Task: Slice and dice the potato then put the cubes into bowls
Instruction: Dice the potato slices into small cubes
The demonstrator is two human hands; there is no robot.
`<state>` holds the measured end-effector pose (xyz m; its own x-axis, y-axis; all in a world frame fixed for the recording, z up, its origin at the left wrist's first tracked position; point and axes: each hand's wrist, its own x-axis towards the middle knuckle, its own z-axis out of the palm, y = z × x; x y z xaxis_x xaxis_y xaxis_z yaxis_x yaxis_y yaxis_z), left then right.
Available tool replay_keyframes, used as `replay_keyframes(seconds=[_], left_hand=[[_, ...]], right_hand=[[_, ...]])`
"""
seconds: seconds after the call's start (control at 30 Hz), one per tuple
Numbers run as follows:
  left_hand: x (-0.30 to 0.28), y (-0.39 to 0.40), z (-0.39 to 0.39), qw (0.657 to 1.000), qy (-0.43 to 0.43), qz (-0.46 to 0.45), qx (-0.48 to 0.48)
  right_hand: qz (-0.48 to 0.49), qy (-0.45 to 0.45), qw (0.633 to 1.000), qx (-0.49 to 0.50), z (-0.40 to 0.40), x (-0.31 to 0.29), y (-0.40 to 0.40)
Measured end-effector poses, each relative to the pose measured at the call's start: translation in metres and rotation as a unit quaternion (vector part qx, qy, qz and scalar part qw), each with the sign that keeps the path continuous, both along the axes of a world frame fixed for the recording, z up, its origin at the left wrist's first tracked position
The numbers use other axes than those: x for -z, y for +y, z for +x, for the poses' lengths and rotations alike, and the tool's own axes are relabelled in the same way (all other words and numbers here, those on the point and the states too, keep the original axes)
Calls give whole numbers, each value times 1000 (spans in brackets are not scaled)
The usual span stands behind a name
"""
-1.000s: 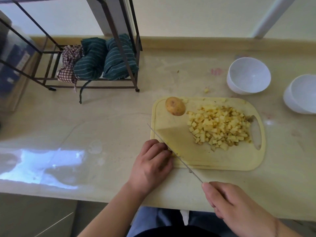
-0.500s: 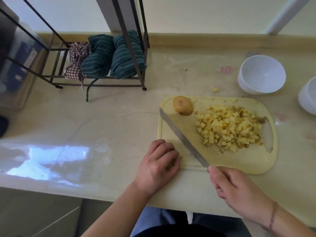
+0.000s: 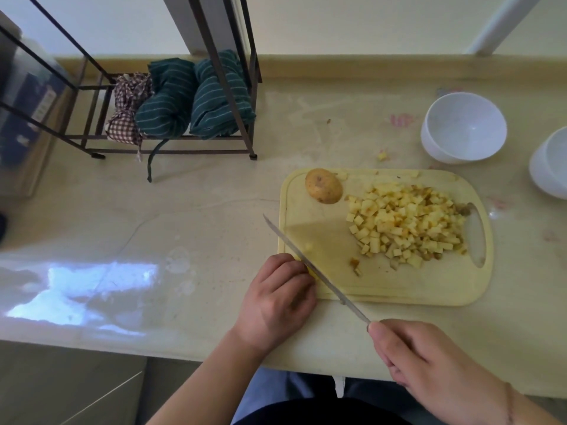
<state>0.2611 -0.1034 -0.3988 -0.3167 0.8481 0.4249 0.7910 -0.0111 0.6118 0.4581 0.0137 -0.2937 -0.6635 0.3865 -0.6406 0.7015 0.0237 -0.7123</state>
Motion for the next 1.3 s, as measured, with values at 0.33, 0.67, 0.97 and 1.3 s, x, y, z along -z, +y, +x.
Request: replay_keyframes(seconds=[0.33, 0.67, 0.97, 1.3], left_hand=[[-1, 1, -1, 1000, -4, -3, -2], [-2, 4, -2, 1000, -15, 0, -2], [-2, 1, -2, 1000, -9, 2, -3], [-3, -13, -5, 1000, -4, 5, -10]], right_hand=[[-19, -43, 999, -5, 9, -4, -4], [50, -16, 998, -21, -14, 15, -7], [-70, -29, 995, 66, -8, 5, 15], [-58, 4, 998, 22, -8, 0, -8]])
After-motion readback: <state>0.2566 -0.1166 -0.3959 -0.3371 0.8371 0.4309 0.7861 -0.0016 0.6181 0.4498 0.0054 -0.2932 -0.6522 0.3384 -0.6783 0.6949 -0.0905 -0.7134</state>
